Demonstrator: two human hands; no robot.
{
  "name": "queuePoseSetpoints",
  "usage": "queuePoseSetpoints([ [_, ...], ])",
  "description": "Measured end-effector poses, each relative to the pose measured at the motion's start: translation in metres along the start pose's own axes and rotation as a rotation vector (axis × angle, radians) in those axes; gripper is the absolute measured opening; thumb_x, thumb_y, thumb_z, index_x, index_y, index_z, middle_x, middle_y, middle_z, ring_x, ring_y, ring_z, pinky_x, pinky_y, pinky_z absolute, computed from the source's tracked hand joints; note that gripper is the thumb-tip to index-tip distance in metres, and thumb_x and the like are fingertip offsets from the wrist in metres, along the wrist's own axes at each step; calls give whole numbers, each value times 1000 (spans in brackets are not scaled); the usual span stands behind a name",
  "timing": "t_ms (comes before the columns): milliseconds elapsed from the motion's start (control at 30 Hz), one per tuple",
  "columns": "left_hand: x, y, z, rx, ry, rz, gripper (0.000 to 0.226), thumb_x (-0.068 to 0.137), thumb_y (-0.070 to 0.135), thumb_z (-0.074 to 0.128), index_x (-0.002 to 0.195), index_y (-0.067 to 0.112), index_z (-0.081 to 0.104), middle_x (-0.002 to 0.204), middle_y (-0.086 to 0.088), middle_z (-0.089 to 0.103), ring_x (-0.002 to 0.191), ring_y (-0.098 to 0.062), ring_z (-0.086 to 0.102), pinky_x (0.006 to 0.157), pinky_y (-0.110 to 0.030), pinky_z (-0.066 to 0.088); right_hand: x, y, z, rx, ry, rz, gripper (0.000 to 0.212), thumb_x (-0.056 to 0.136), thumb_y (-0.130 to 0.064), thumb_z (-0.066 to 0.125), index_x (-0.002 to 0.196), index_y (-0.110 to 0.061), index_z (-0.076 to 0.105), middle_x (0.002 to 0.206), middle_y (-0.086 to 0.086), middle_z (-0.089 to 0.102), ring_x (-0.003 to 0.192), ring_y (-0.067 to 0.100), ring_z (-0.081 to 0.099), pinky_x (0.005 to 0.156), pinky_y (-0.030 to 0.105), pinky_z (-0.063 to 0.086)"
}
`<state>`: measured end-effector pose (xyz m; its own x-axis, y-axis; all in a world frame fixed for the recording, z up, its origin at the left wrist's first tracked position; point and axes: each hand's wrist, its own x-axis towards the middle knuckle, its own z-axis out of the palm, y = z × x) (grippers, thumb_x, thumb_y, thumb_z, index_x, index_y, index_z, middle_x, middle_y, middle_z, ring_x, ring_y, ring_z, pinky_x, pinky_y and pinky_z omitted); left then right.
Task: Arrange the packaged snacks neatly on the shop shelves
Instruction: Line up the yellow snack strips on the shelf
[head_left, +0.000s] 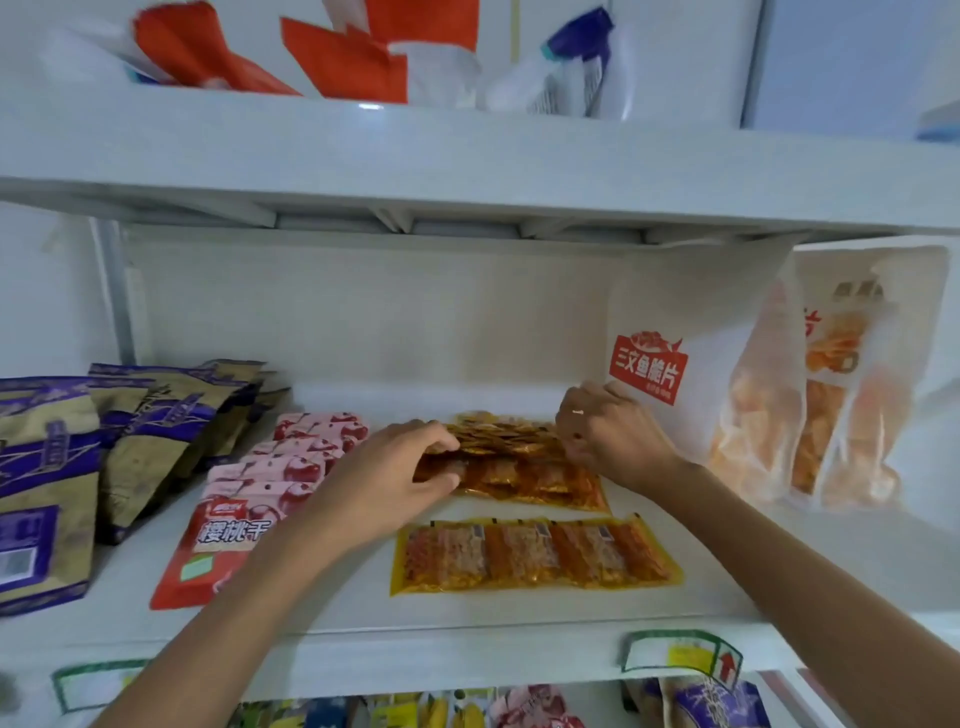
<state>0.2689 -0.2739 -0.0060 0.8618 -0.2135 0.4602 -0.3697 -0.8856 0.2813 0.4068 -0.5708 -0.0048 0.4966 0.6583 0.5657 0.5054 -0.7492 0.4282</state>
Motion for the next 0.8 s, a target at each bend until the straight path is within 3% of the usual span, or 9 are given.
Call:
queuePoseSetpoints([
  [200,43,-10,-1,157,11,-102,88,89,51,75,159,31,26,157,4,47,140,-22,48,109,-45,47,50,-13,-78,276,10,109,9,87,-36,58,86,-32,51,78,-8,63,75,22,56,70,41,55],
  [267,48,-17,-1,76,19,-128,78,87,45,79,153,31,40,150,5,56,135,-21,54,108,-45,49,56,-16,-98,429,57,176,6,90,-32,63,87,-29,59,78,-9,67,72,19,62,69,38,56],
  [333,48,-23,0,-150,52,-115,41,86,34,83,123,28,67,123,5,73,112,-16,70,97,-43,56,53,-13,-114,582,104,251,5,92,-24,70,89,-24,67,79,-10,73,72,10,67,67,31,56],
  [400,43,-25,-1,-279,94,-98,13,86,26,84,92,25,72,91,5,77,84,-9,74,81,-41,60,47,-8,-123,722,143,318,7,92,-18,73,88,-22,70,74,-14,73,67,7,67,62,27,55],
  [433,40,-26,-3,-298,125,-94,12,87,24,83,85,24,72,83,5,75,78,-7,72,76,-40,59,42,-5,-125,801,146,357,7,92,-16,74,88,-20,71,72,-13,72,65,9,67,58,29,56],
  [567,27,-19,-29,-554,205,-99,12,87,16,84,87,15,72,78,-1,77,72,-16,74,65,-33,60,25,2,-124,955,193,427,8,98,-19,73,93,-13,71,80,3,74,70,19,66,65,37,55],
  [667,21,-13,-51,-714,197,-116,14,85,16,84,95,12,75,85,2,81,77,-8,76,66,-16,55,11,0,-114,902,158,437,13,104,-32,63,98,-21,63,78,6,71,62,26,65,58,39,52],
  [733,20,-14,-59,-740,160,-124,18,84,20,84,99,14,77,90,3,81,85,-8,77,79,-23,57,3,-3,-107,911,119,462,12,106,-36,59,101,-25,59,88,14,72,72,35,68,62,53,55],
  [800,18,-15,-61,-755,136,-137,24,83,27,84,103,15,78,97,2,82,94,-13,77,91,-34,55,-3,-7,-99,1067,115,519,16,104,-36,61,105,-21,58,98,11,71,83,30,72,77,57,58],
])
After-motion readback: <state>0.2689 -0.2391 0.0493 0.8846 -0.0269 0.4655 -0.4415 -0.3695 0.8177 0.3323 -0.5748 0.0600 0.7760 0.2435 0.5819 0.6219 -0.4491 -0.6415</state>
